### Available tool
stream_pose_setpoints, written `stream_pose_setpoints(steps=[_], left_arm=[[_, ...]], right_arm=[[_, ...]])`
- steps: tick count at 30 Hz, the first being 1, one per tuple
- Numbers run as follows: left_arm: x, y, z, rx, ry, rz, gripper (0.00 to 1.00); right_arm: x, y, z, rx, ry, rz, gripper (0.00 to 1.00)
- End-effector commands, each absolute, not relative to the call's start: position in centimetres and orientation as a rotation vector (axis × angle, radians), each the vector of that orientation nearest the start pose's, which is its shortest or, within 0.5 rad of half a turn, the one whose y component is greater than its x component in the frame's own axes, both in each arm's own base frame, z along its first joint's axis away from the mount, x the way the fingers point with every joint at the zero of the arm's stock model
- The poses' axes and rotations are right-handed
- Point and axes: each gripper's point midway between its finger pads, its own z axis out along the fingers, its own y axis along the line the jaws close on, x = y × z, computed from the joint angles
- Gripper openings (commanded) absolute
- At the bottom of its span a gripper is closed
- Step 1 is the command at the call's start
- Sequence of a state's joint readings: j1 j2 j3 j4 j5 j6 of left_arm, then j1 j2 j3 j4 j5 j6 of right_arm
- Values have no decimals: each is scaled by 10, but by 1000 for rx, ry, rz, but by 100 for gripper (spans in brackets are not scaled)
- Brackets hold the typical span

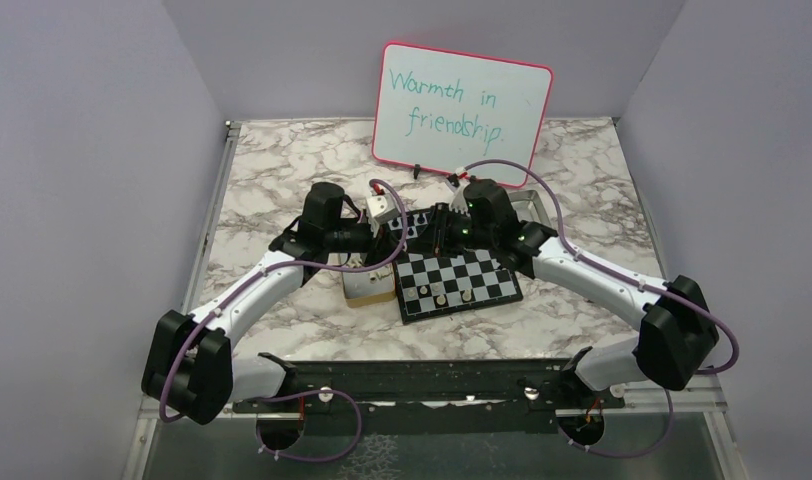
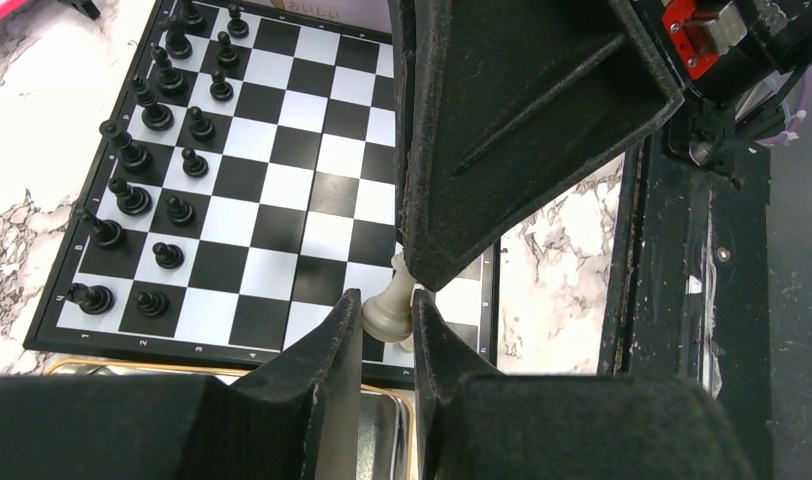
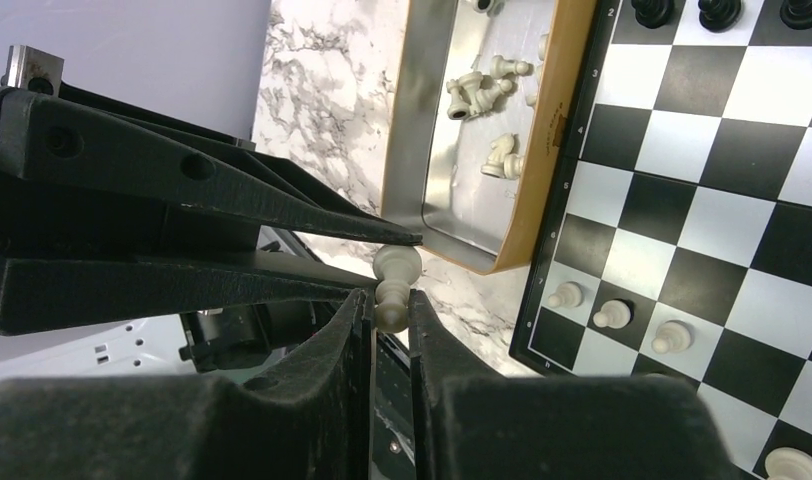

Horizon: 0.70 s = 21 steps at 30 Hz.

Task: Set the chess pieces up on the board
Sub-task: Place the chess piece on the chessboard.

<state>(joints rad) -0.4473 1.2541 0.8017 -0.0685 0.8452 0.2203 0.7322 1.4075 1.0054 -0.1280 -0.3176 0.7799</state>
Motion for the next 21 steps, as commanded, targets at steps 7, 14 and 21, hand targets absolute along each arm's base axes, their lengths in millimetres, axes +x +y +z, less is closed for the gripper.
stream_pose_setpoints(steps=[7, 14, 21], left_arm=[[242, -259, 188, 1131, 1677, -1031, 37], [243, -257, 191, 1118, 1676, -1008, 50], [245, -253, 191, 1098, 1701, -975, 99]], right_arm=[[260, 308, 192, -156, 2288, 962, 11], [256, 276, 183, -141, 2301, 793, 10], [239, 242, 166, -174, 2374, 633, 10]])
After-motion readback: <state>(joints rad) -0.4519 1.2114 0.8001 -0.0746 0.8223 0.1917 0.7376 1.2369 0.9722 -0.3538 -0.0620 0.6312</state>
